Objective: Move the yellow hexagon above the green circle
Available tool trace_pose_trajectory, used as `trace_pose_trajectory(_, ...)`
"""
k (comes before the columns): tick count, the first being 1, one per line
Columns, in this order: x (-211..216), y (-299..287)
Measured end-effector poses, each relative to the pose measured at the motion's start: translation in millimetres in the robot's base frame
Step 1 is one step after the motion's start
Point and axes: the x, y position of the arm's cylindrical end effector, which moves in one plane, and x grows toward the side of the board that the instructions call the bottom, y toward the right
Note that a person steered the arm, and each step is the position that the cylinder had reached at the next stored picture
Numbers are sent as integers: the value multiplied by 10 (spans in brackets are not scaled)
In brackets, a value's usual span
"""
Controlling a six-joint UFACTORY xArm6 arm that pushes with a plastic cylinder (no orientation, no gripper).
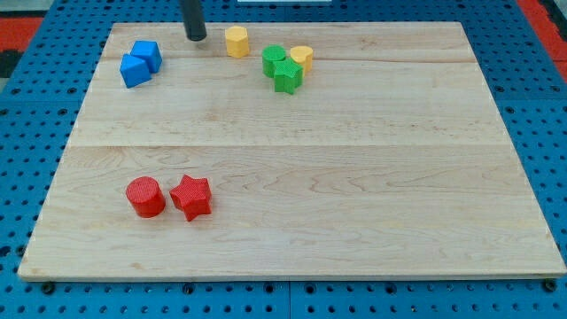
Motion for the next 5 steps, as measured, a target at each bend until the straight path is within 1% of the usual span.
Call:
trace_pose_trajectory(2, 61, 969)
trace_pose_trajectory(4, 141, 921)
trace_pose_trajectory(5, 45, 601)
